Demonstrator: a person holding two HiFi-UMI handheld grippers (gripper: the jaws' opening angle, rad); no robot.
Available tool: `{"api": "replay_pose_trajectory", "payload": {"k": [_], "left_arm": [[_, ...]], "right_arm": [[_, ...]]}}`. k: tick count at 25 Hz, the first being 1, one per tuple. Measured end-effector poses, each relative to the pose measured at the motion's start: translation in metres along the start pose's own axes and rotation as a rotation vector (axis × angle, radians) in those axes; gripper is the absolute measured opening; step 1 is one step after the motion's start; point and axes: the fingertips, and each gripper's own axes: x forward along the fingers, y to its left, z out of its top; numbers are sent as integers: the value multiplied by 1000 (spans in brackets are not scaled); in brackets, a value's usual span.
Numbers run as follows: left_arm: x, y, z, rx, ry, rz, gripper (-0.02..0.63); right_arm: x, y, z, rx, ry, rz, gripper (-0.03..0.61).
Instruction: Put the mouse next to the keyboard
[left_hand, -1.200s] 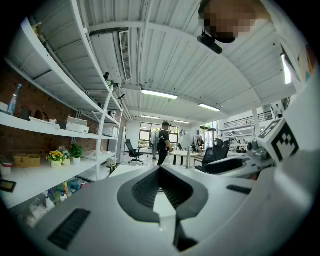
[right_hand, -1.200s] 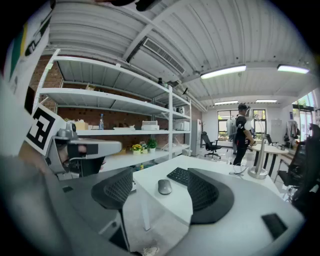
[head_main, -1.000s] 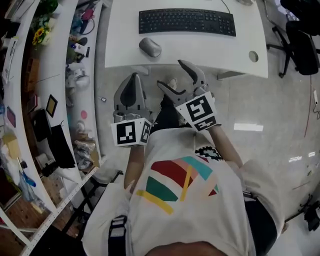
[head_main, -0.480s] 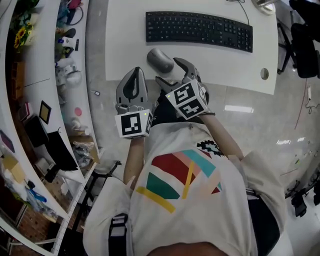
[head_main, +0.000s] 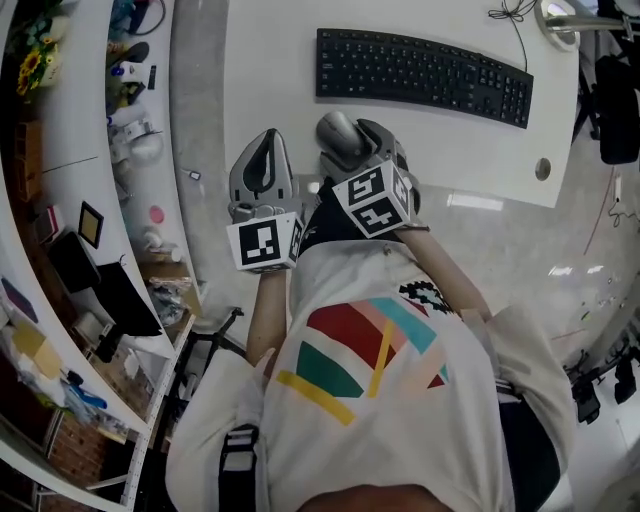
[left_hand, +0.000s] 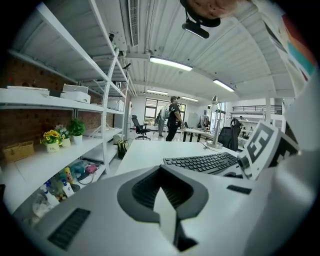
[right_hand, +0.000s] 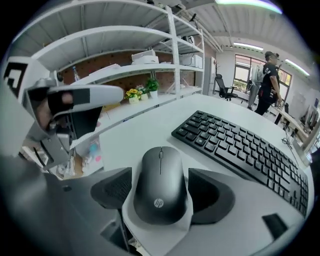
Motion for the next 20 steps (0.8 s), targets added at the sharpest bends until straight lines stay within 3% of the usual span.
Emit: {"api": "replay_pose_trajectory", "payload": {"k": [10, 12, 20], "left_arm": [[31, 36, -1, -30, 17, -6, 43], [40, 38, -1, -39, 14, -7, 43], [45, 12, 11, -50, -7, -47, 43]], "right_arm": [[9, -6, -1, -5, 83, -17, 333], [9, -10, 0, 0, 113, -13, 308], [6, -13, -3, -15, 129, 4, 304]]}}
